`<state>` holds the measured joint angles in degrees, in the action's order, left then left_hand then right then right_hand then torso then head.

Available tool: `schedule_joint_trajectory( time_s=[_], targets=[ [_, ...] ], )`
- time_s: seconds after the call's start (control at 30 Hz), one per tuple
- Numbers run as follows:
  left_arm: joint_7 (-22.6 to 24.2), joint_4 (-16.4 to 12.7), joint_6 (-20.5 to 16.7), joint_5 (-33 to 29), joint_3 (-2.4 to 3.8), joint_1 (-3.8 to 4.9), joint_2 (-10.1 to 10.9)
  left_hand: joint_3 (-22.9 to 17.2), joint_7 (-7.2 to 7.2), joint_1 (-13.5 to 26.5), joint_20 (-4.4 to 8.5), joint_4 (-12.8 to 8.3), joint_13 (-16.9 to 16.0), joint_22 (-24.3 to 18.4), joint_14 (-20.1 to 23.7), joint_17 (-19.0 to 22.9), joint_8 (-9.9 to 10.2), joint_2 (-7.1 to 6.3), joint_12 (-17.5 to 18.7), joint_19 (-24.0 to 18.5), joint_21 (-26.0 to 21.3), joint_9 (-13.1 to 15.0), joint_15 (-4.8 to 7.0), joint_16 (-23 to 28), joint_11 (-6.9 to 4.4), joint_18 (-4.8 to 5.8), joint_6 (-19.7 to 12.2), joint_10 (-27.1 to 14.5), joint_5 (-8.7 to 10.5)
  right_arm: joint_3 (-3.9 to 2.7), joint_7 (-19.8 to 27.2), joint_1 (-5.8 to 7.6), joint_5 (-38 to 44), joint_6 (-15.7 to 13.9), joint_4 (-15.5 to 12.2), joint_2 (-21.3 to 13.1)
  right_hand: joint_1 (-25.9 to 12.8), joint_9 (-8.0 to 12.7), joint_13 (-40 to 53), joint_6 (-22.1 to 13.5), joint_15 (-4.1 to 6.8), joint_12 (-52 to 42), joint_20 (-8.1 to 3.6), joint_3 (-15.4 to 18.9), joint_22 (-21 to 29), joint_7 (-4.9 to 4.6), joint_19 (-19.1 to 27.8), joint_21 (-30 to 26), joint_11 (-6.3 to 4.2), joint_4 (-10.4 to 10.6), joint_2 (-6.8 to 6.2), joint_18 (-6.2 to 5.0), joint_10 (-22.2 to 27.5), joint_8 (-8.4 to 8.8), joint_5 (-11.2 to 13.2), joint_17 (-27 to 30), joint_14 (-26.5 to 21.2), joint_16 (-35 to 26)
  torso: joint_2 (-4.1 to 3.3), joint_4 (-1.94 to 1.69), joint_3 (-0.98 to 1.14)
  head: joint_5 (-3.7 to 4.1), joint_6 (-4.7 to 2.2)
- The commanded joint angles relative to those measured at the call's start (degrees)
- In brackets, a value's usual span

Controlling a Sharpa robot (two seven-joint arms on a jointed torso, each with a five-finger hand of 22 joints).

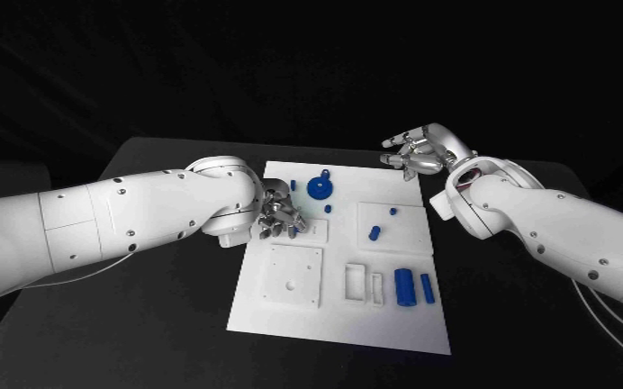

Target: Assemble the parts on the task board

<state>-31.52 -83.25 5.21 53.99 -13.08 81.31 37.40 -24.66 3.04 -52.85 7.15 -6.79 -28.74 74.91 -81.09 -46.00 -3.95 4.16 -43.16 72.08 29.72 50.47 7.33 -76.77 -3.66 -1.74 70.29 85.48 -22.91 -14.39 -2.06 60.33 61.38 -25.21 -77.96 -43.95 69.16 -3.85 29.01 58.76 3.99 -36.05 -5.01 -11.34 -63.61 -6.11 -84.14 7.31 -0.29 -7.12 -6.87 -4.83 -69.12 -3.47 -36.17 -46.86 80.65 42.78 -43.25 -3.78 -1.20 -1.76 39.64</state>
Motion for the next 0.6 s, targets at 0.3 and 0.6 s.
schedule_joint_trajectory(
  time_s=[0.3,0.6],
  targets=[
    [-3.04,0.96,2.21,0.76,-0.57,-0.42,0.54,-5.52,-6.19,-0.25,-0.31,-5.11,-0.09,1.08,-0.27,-0.06,-0.14,0.8,-0.34,-0.04,0.43,0.1,0.1,-0.14,-1.9,-0.89,10.75,1.08,0.01,-0.03,0.31,-0.02,0.28,0.45,-0.01,0.01,-0.68,0.09,-0.08,-0.07,0.21,0.27,-0.27,-0.2,-0.04,-0.23,-1.32,0.34,-0.18,0.01,0.04,-0.35,0.3,-0.1,-0.19,0.08,-0.26,0.24,-0.01,-0.01,-0.04,0.02,0.08],
    [-3.46,1.24,3.21,0.15,-0.57,-0.31,0.28,-5.12,-6.23,-0.01,-0.46,-4.33,-0.18,1.05,-0.26,-0.3,-0.18,1.21,-0.48,-0.14,0.44,0.29,0.08,-0.18,-1.89,-0.96,10.79,1.09,1.79,-0.03,0.27,-0.02,0.28,0.46,-0.04,-0.03,-0.68,0.09,-0.08,-0.07,0.21,0.27,-0.27,-0.2,-0.04,-0.23,-1.32,0.34,-0.18,0.01,0.04,-0.35,0.3,-0.1,-0.19,0.08,-0.26,0.24,-0.04,0.01,0.0,0.1,0.0]
  ],
)
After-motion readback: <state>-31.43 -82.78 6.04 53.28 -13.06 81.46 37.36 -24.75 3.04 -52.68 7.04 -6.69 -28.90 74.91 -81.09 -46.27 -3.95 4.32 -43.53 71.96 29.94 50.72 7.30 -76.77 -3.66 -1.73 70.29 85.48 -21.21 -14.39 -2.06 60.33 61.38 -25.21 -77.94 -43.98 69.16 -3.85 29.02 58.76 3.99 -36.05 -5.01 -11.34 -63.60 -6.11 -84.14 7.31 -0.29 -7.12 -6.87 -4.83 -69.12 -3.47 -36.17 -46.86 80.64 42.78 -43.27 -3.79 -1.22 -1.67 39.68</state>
